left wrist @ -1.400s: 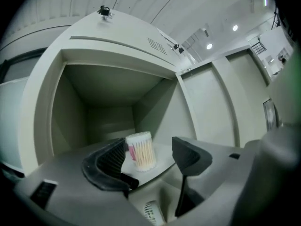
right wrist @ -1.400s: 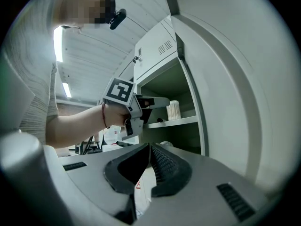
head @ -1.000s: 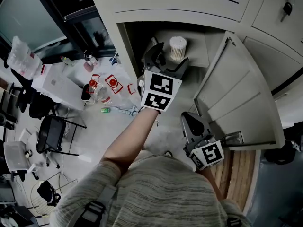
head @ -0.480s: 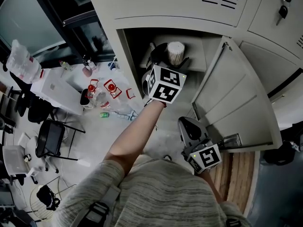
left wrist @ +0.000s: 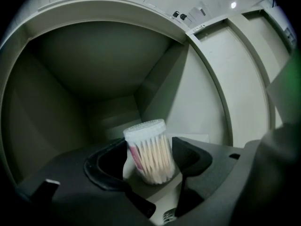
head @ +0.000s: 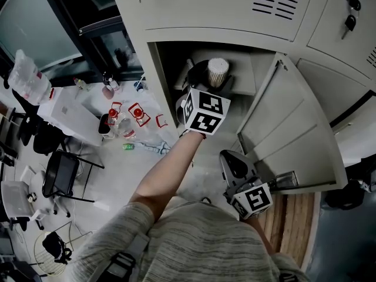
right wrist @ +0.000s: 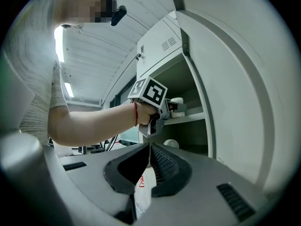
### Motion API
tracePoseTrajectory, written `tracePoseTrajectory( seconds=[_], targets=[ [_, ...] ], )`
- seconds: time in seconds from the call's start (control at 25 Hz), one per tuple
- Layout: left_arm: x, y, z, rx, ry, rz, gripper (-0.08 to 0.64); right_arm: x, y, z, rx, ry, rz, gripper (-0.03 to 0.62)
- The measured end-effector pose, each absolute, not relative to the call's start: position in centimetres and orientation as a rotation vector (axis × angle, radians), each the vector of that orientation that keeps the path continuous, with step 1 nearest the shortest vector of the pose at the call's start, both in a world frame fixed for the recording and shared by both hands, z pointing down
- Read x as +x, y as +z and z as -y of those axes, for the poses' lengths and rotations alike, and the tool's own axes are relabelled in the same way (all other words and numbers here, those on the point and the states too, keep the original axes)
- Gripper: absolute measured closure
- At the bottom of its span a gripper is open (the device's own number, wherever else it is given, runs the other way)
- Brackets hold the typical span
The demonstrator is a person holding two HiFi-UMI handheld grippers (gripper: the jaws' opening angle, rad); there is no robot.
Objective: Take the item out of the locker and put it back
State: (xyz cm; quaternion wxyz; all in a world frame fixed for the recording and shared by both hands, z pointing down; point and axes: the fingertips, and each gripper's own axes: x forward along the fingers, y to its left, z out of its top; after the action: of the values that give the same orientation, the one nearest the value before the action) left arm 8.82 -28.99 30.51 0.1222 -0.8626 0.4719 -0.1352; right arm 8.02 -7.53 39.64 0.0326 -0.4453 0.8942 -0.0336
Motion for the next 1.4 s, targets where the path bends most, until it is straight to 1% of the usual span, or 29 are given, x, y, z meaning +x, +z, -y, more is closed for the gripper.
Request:
tracePoseTrajectory(
  seconds=[0.36, 0.88, 1.4],
  targets=[
    [8.5, 28.3, 27.3, -2.553, -0.202, -1.306, 0.284, 8.1, 39.8, 7.5, -1.381, -0.110, -2.764, 0.566],
    [6.7, 26.1, 25.1, -2.613, 0.083, -1.257, 0.288, 7.6, 40.3, 7.6, -1.376, -0.129, -2.785, 0.566],
    [6.2, 24.3, 22.4, -2.602, 0.203, -1.204, 0.288, 7.1, 39.6, 7.8, -1.370, -0.109, -2.785, 0.566]
  ],
)
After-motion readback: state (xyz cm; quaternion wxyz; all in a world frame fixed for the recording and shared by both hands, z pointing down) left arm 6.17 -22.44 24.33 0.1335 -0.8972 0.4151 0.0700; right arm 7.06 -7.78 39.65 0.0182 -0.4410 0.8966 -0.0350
